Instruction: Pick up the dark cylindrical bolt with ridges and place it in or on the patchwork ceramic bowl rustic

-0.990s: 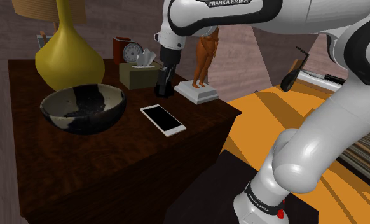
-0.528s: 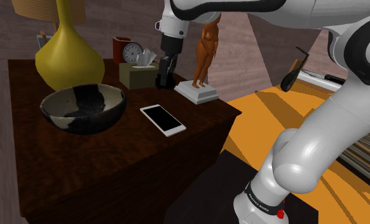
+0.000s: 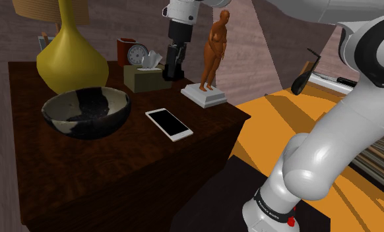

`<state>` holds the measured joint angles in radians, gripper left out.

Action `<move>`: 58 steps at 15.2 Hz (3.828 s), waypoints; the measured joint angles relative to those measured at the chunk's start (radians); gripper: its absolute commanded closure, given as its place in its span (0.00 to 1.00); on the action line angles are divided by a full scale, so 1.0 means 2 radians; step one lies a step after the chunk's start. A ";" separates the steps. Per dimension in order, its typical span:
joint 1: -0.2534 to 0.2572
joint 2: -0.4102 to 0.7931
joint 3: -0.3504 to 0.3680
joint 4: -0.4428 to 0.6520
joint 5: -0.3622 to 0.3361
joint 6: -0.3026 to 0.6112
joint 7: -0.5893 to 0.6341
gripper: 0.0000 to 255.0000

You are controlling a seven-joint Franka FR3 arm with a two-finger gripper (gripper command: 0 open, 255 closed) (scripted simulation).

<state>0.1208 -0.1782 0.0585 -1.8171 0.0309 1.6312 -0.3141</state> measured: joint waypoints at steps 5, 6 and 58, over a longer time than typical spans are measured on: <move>0.000 0.007 0.000 0.039 0.000 -0.033 0.001 1.00; 0.000 0.007 0.000 0.048 0.000 -0.040 0.001 1.00; 0.142 0.171 0.141 0.205 -0.032 -0.033 0.282 0.00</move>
<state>0.4040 0.1639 0.3413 -1.4064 -0.0329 1.5648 0.2501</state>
